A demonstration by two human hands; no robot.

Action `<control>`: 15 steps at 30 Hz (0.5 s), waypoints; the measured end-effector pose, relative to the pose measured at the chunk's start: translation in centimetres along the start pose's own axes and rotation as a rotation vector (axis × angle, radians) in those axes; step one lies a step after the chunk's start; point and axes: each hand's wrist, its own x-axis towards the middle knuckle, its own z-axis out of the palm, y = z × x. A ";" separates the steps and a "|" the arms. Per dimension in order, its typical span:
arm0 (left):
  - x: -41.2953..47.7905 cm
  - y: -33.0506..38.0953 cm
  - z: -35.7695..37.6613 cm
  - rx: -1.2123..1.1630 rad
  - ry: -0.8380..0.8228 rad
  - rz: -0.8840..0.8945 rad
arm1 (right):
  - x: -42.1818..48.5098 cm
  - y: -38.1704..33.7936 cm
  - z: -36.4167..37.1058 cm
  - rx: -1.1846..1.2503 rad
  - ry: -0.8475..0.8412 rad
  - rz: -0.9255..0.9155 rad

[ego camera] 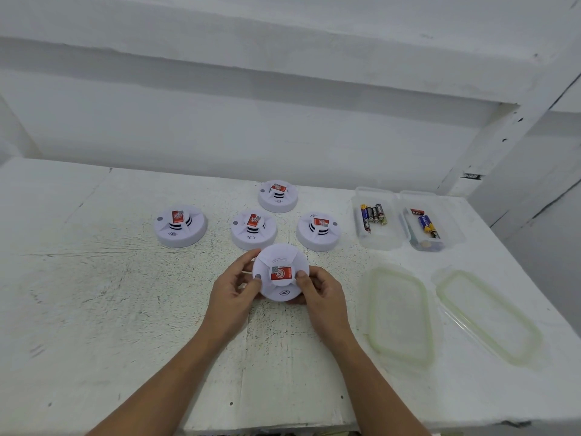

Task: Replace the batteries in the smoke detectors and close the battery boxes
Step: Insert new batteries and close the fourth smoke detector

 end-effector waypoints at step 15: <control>-0.1 0.0 0.0 -0.021 0.002 -0.017 | 0.0 0.2 0.1 -0.044 0.006 -0.014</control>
